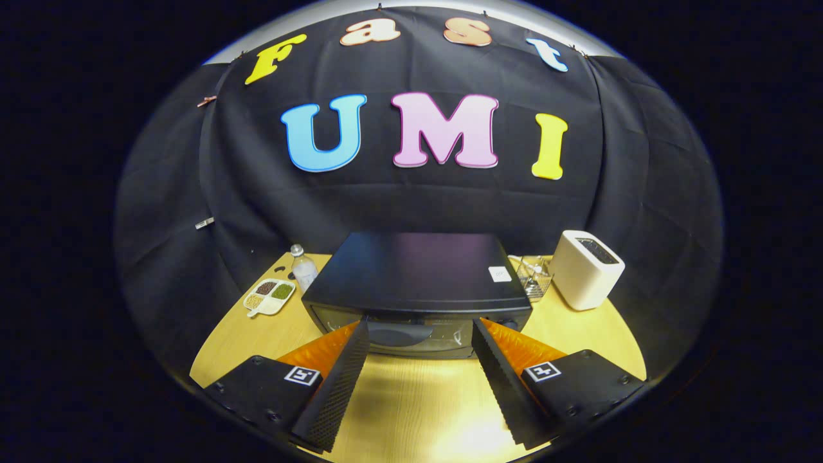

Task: Open the toaster oven, put the food inside, and close the toaster oven door.

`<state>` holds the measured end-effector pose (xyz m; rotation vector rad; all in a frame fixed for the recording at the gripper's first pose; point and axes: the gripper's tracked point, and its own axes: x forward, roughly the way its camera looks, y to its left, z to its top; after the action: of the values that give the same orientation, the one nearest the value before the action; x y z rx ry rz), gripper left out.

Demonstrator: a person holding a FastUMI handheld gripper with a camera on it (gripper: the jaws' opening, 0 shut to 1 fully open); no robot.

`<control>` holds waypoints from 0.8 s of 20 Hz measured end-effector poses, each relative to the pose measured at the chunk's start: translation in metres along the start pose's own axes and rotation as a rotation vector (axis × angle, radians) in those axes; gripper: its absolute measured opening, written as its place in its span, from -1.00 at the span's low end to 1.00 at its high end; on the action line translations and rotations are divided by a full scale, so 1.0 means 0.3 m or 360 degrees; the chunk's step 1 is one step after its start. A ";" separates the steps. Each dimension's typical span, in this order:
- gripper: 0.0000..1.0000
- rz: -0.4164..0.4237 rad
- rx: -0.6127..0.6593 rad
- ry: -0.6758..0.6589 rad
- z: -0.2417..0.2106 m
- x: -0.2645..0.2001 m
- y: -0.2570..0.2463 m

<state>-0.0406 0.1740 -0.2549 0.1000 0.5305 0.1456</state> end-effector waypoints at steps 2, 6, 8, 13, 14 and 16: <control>0.98 0.0003 0.0025 -0.0064 0.074 -0.048 -0.027; 0.98 -0.0028 0.0067 -0.0236 0.245 -0.156 -0.119; 0.98 -0.0057 0.0055 -0.0326 0.324 -0.219 -0.165; 0.98 -0.0124 -0.0022 -0.0474 0.442 -0.359 -0.263; 0.98 -0.0135 -0.0025 -0.0507 0.459 -0.386 -0.277; 0.97 -0.0168 -0.0030 -0.0588 0.494 -0.440 -0.308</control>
<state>-0.0671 0.0528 -0.0744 0.0778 0.1650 0.0269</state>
